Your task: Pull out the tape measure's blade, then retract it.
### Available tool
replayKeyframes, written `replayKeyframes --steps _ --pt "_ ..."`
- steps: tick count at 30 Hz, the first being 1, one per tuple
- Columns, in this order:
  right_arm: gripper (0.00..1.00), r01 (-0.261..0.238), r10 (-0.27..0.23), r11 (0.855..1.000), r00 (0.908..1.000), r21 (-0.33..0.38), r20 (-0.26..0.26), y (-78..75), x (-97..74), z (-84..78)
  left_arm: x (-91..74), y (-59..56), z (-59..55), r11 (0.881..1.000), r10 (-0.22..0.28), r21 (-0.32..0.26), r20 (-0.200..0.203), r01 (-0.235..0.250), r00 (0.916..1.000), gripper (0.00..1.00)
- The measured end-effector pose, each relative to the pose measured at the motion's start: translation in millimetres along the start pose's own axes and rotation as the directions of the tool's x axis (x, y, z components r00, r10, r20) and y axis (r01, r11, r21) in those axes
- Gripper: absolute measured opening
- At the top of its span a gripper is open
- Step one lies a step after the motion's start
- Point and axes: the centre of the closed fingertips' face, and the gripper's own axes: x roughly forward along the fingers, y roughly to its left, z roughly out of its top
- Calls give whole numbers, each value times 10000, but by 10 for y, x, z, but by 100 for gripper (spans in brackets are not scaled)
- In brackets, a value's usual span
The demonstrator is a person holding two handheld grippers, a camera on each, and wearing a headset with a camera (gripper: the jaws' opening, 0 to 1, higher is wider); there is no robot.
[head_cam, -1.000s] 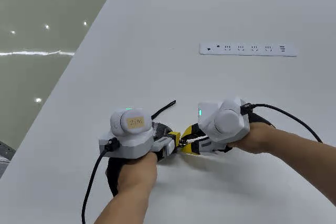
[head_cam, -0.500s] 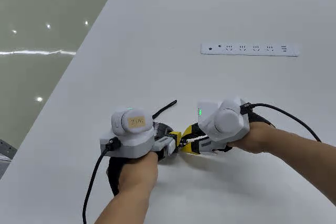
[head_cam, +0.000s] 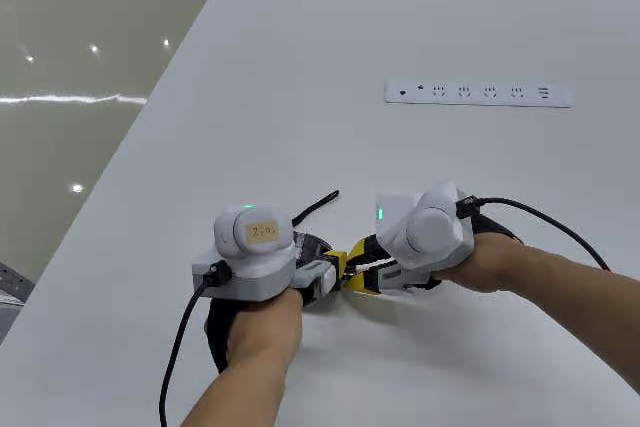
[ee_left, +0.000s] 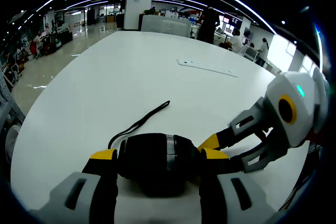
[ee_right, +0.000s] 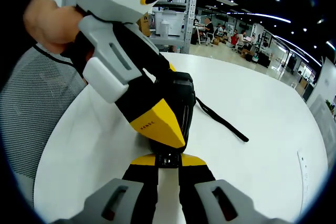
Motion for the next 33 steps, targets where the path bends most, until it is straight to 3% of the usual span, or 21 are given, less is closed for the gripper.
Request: replayKeyframes --steps 16,30,33 --pt "14 68 -68 9999 10000 144 -15 -2 13 -12 -14 8 -27 9998 -23 220 -29 24 10000 59" --pt "15 85 -86 9996 10000 262 44 -14 39 -38 -14 -63 -4 9984 -254 506 -122 260 9996 59" --pt "15 88 -88 9997 10000 239 20 7 33 -35 -9 -15 -35 9981 -286 535 -120 292 9995 59"
